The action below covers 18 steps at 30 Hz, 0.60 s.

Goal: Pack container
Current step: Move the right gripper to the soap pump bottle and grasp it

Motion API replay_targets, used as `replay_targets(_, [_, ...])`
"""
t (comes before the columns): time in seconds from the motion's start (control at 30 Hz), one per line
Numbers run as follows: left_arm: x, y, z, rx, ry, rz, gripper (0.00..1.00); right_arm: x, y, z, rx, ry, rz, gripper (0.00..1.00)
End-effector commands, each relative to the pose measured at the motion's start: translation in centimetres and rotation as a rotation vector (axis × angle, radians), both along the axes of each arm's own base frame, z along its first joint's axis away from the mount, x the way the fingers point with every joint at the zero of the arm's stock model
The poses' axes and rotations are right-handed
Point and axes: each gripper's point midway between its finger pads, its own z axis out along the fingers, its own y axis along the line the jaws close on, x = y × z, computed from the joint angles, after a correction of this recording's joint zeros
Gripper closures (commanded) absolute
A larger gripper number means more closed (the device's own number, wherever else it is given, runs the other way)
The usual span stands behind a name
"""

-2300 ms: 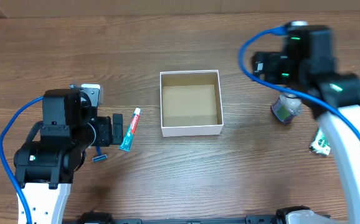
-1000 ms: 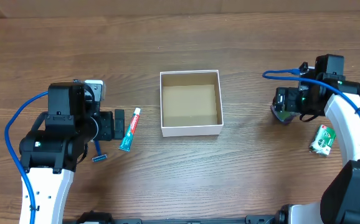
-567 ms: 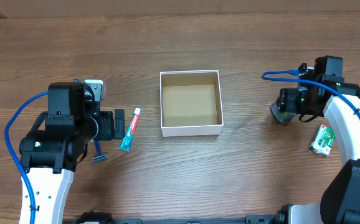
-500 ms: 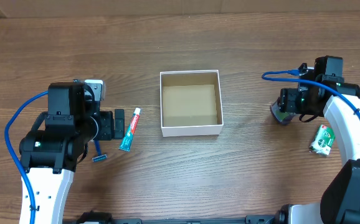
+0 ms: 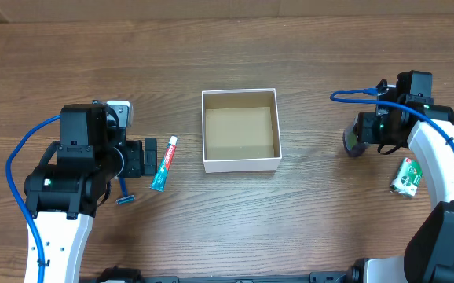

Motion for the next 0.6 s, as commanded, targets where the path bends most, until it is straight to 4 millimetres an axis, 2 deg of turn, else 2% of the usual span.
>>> replay_targets(0.0, [0.33,-0.46,0.87,-0.027,-0.022,0.001,0.0,-0.25,-0.16,-0.42,-0.007,0.009,-0.005,0.51])
replay_targets(0.1, [0.33,-0.46,0.87,-0.027,-0.022,0.001,0.0,-0.25,-0.15,-0.42,-0.006,0.009,-0.005,0.49])
replay_targets(0.23, [0.33,-0.46,0.87,-0.027,-0.022,0.001,0.0,-0.12,-0.18,-0.38,-0.007,0.003,-0.005,0.33])
replay_targets(0.43, [0.33,-0.46,0.87,-0.027,-0.022,0.001,0.0,0.39,-0.27,-0.3,-0.011,-0.017,-0.005,0.32])
replay_targets(0.57, [0.32,-0.46,0.87,-0.027,-0.021,0.001,0.0,0.43,-0.21,-1.04,-0.003,0.001,-0.007,0.32])
